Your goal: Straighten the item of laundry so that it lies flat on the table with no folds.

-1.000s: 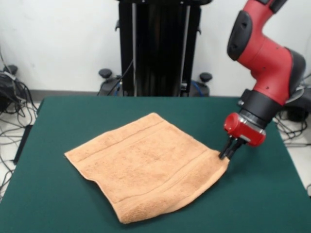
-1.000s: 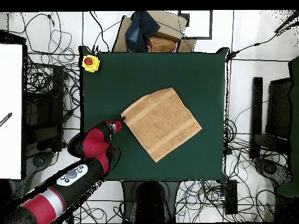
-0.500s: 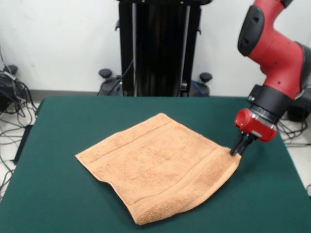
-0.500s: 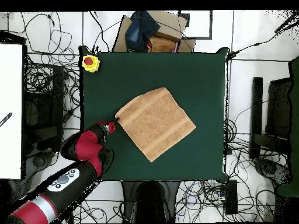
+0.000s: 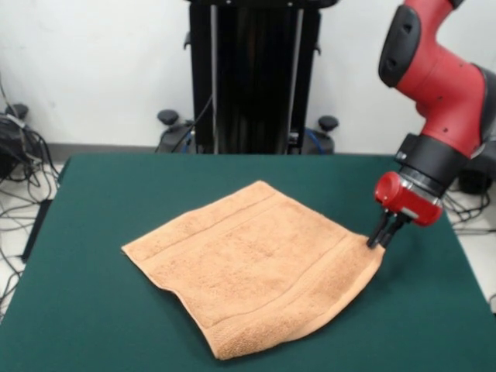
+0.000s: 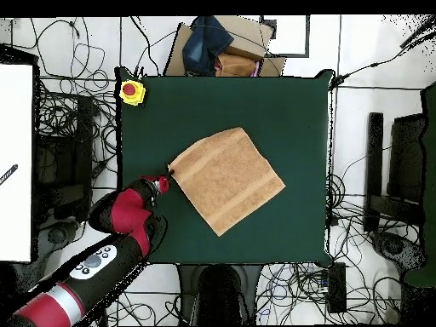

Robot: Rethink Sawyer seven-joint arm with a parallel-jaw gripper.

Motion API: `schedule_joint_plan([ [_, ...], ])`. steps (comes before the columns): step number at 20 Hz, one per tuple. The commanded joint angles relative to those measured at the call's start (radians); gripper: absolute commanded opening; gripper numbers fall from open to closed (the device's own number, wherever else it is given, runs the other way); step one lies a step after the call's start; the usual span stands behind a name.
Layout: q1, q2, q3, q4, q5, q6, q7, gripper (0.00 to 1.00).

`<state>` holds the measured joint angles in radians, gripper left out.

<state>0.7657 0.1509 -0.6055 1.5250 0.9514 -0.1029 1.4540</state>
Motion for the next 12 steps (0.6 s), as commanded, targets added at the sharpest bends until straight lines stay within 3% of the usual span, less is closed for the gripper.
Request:
schedule_joint_plan([
  [1,-0.021,-0.006,0.185,0.001,-0.04,0.017,0.251,0.0],
  [12,-0.043,-0.035,0.231,0.013,-0.088,-0.008,0.252,0.0],
])
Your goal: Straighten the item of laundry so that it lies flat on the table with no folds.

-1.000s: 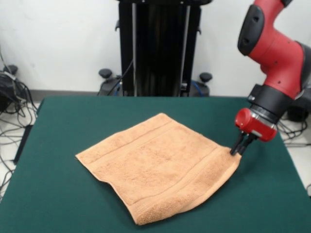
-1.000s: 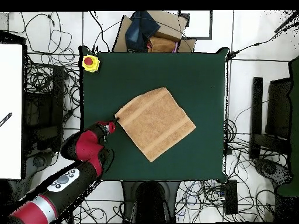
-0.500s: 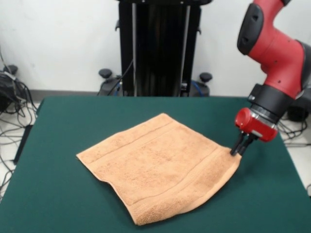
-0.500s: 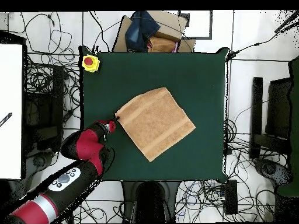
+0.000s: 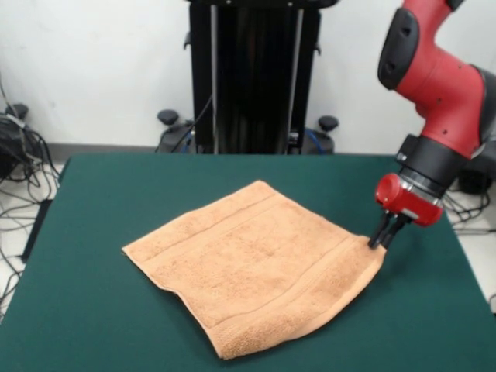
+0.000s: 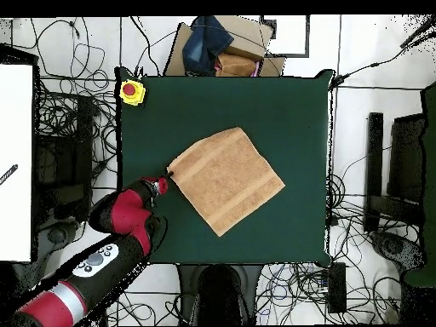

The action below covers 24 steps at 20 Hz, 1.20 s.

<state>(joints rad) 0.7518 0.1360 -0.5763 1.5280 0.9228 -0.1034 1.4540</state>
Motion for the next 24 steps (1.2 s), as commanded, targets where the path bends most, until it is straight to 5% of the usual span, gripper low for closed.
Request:
schedule_joint_plan([
  [1,-0.033,-0.021,0.21,0.011,-0.067,-0.014,0.254,0.0],
  [24,-0.054,-0.041,0.27,0.02,-0.131,-0.057,0.266,0.0],
])
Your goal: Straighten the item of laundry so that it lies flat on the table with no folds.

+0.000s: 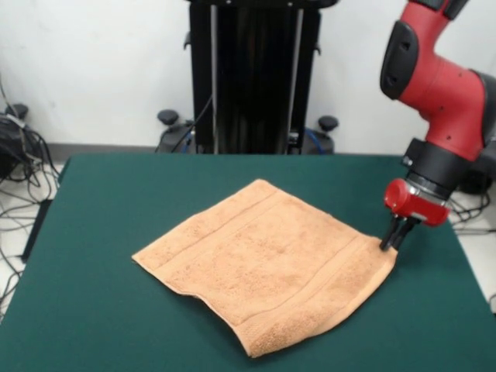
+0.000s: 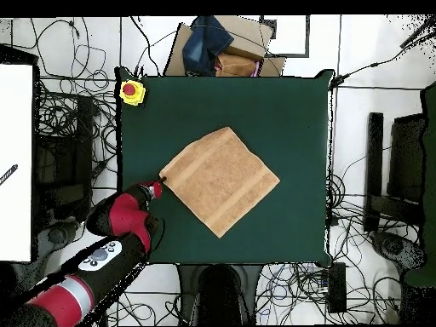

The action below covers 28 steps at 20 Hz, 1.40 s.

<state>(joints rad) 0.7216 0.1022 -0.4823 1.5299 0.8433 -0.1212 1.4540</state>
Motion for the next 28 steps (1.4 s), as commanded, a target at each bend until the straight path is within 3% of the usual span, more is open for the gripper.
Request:
schedule_joint_plan([
  [1,-0.023,-0.006,0.174,0.019,-0.05,-0.038,0.265,0.0],
  [18,-0.003,-0.04,0.18,0.061,-0.057,-0.028,0.267,0.0],
  [28,-0.047,-0.164,0.245,0.195,-0.184,-0.07,0.282,0.0],
])
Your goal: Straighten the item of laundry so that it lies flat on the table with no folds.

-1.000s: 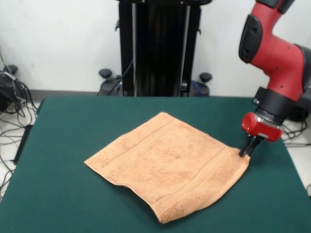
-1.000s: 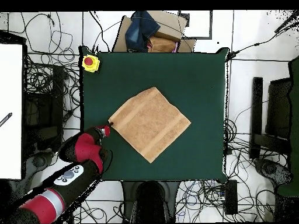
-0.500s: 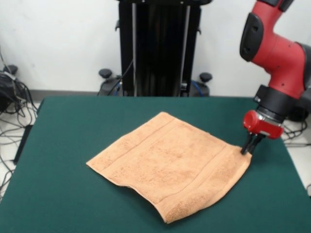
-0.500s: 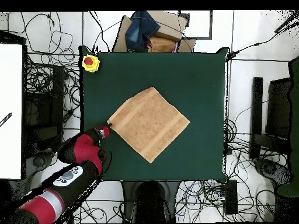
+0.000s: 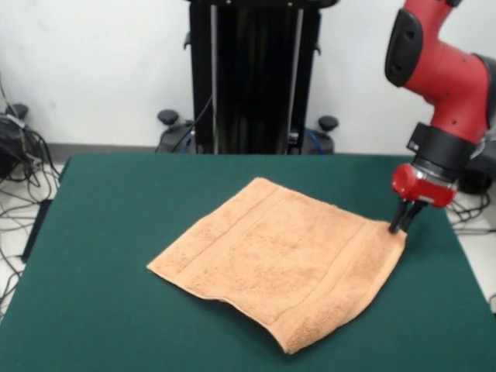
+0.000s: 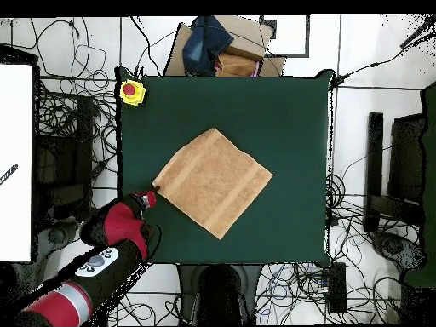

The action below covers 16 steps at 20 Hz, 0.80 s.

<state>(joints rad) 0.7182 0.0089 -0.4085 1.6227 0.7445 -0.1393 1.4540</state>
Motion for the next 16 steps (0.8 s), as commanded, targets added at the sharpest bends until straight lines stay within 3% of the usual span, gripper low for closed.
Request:
schedule_joint_plan([
  [1,-0.049,-0.082,0.177,0.117,-0.1,-0.058,0.285,0.0],
  [8,-0.073,-0.118,0.211,0.179,-0.178,-0.084,0.284,0.0],
  [16,-0.121,-0.101,0.247,0.206,-0.261,-0.121,0.265,0.0],
])
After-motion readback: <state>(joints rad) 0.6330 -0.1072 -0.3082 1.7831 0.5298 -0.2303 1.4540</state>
